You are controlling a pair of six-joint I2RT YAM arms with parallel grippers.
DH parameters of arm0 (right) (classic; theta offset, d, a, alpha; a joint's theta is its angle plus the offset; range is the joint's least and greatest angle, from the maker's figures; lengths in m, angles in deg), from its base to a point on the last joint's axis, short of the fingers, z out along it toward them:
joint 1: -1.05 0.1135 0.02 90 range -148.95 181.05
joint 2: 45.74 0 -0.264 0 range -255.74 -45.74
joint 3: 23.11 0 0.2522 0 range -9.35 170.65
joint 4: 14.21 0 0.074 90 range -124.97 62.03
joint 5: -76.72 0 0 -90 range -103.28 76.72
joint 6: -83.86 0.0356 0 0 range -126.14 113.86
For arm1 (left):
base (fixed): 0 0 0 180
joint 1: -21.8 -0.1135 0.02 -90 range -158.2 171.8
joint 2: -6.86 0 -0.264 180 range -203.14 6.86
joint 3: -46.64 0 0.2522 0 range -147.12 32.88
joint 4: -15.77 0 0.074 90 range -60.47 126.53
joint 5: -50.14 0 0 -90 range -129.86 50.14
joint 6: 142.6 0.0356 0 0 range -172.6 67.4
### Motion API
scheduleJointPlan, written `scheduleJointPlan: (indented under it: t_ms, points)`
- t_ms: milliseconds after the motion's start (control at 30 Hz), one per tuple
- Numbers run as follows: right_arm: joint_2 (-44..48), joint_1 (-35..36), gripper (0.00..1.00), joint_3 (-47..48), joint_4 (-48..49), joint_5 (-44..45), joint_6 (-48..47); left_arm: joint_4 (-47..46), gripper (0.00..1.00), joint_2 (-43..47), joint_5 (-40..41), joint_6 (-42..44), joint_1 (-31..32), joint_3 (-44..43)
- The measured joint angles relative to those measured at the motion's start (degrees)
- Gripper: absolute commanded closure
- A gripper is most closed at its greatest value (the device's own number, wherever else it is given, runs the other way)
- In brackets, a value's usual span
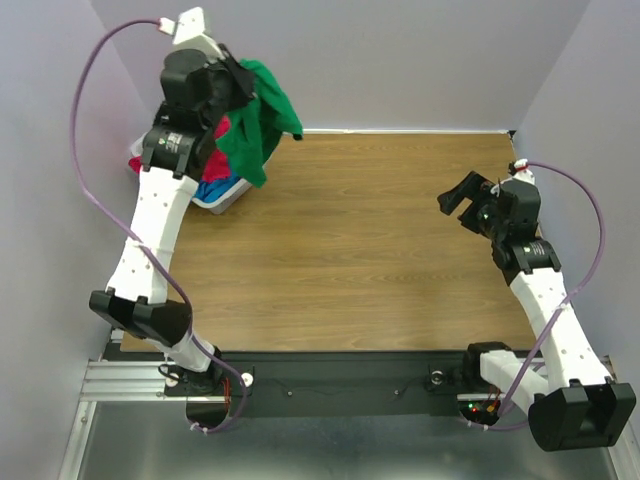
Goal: Fold and stack the t-shirts
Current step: Move the tshirt to the center of the board
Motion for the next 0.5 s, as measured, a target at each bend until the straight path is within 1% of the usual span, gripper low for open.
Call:
scheduleJointPlan:
  t_ms: [100,167,267,300,333,367,400,433,467,500]
  points:
    - [1.4,0.0,0.0,-0.1,0.0,-0.3,-0.1,-1.4,1.0,2.6,-2.0,1.8,7.9,1.2]
    - [3.2,0.0,0.0,-0.8,-0.1,-0.1,-0.1,-3.9,1.0,5.8,-4.1,2.4,13.7,4.6]
    - [5.7,0.0,0.0,-1.1,-1.1,0.8,-0.1,-6.5,1.0,8.8,-6.3,2.6,18.4,7.4]
    - [6.7,0.0,0.0,-1.1,-1.4,1.5,-0.1,-7.3,0.98,9.1,-6.9,2.6,19.1,7.7]
    - [7.5,0.0,0.0,-1.1,-1.9,2.2,-0.1,-8.0,0.94,9.2,-7.2,2.4,19.2,8.0]
    - [8.2,0.0,0.0,-1.1,-2.4,2.7,-0.1,-9.0,0.87,9.2,-7.5,2.2,19.2,8.7]
    - [8.5,0.0,0.0,-1.0,-2.9,3.5,-0.1,-10.2,0.67,9.2,-7.4,1.7,19.1,9.9]
    - [8.9,0.0,0.0,-1.0,-4.0,4.6,-0.1,-11.0,0.18,9.3,-6.1,1.0,19.1,11.9]
    - [9.0,0.0,0.0,-0.8,-4.9,5.3,-0.1,-11.3,0.05,9.4,-2.8,0.1,19.1,14.3]
    - [9.0,0.0,0.0,-0.6,-6.0,6.1,-0.2,-11.4,0.02,9.4,0.1,-0.6,19.2,16.4]
